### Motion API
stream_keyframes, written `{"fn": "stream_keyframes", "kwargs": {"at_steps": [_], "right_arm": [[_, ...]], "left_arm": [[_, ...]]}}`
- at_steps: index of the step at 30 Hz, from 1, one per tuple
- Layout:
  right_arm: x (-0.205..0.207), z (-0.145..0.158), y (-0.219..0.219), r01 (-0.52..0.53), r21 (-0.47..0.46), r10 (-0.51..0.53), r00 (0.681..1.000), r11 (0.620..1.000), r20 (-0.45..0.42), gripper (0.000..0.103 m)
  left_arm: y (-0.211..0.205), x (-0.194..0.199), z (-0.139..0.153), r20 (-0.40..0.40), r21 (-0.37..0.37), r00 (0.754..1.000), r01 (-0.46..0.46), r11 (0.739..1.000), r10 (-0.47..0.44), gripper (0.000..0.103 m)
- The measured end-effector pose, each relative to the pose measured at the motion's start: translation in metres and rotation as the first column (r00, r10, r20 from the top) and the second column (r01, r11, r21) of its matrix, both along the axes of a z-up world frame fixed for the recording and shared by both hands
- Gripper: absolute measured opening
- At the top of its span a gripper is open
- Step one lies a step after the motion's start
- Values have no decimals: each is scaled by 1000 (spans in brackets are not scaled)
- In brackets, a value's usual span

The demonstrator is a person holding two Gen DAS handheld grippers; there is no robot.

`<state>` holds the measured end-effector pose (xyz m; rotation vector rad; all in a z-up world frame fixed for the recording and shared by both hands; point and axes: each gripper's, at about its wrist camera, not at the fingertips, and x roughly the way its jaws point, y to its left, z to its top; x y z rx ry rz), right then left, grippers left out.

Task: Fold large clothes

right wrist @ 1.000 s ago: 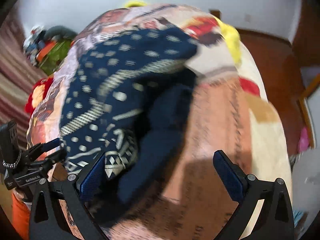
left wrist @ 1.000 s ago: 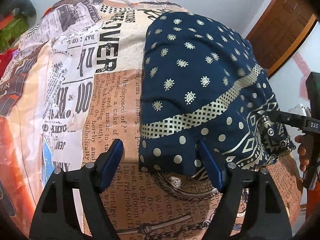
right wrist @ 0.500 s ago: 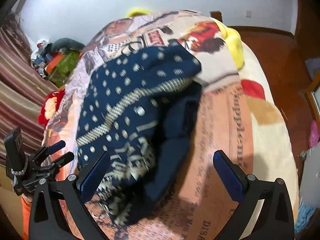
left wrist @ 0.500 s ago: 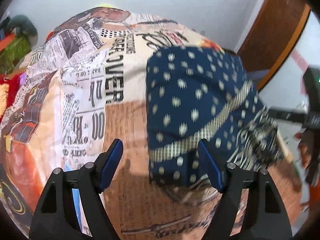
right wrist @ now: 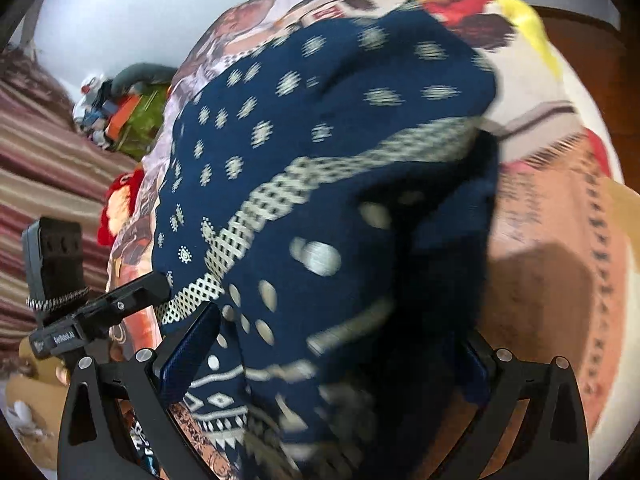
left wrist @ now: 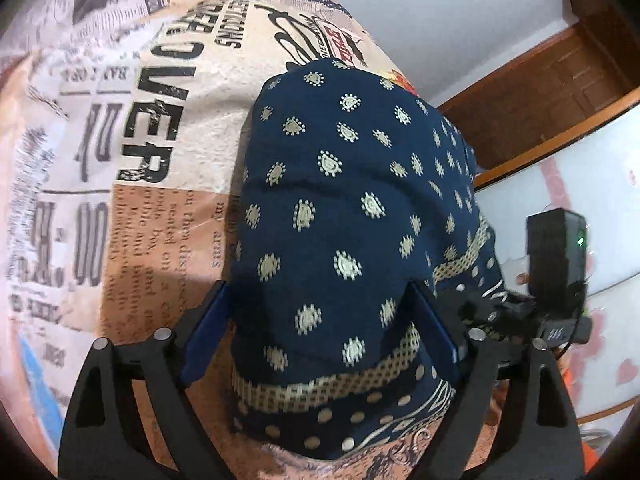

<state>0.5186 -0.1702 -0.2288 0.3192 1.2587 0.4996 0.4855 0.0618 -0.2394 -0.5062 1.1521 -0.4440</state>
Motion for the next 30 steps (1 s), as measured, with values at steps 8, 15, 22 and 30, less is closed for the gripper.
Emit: {"fn": "stream_keyframes", "kwargs": {"at_steps": [8,15,22,30], "right_arm": [[14,-12,18,-39,72,39,999,997,-1,103],[16,-15,19,-24,91,22,1000,996,14,98],[10,-11,-4,10,119,-12,1000,993,20,58],[-6,10,13,-46,79,38,993,996,110,37]], "left_arm": [[0,31,-33,-71,-156,997,-3,988,-8,98],[-8,34,-35,-57,-186,998,-25,982,14,93],[-3,18,-24,-17,-175,1000,-28,984,25,80],[2,-11,-4,35,-134,999,-16,991,21,73]]}}
